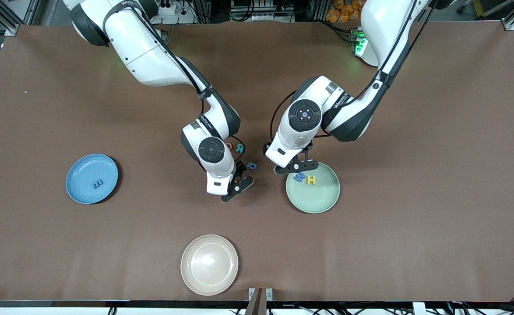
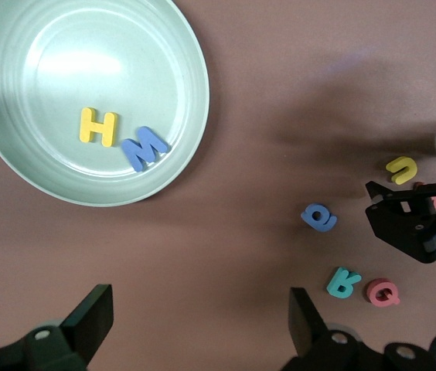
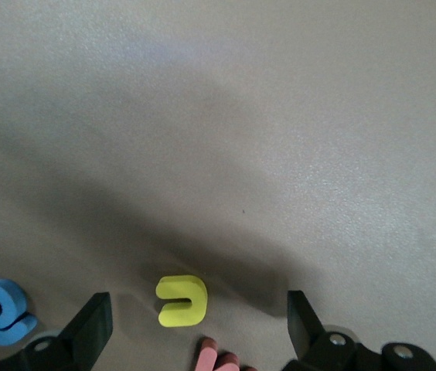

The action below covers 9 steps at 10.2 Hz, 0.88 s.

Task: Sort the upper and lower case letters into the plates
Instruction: 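Grasp the yellow lowercase u with the right gripper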

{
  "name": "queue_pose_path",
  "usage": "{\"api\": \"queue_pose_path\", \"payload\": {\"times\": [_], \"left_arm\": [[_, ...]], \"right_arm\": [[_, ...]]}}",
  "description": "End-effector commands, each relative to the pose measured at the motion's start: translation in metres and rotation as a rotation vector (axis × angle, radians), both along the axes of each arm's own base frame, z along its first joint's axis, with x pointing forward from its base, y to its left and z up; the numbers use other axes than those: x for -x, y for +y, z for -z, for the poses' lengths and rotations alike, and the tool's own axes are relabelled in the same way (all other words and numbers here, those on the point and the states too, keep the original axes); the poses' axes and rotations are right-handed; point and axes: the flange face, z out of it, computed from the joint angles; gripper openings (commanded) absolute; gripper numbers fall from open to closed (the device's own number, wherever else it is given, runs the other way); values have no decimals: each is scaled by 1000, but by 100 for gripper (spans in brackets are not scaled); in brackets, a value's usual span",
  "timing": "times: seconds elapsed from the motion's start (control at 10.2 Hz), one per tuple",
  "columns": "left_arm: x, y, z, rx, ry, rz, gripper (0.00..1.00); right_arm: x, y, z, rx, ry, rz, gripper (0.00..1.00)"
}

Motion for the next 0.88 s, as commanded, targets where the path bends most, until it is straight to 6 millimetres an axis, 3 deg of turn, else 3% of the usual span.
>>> {"api": "queue_pose_path", "payload": {"times": [0.0, 0.2, 0.29, 0.39, 0.78], "left_arm": [[3, 1, -6, 11, 21, -7, 100], [3, 1, -6, 13, 23, -8, 100], [5, -1, -5, 12, 24, -7, 100], [5, -1, -6, 13, 23, -7, 100], [3, 1, -7, 13, 21, -10, 100]], "right_arm": [[-3, 5, 1, 3, -17, -16, 100], [0, 10, 1, 2, -20, -21, 100], [-1, 13, -1, -14, -39, -21, 26], [0, 14, 0, -19, -43, -19, 0], [-1, 8, 3, 2, -46, -37, 0]]}}
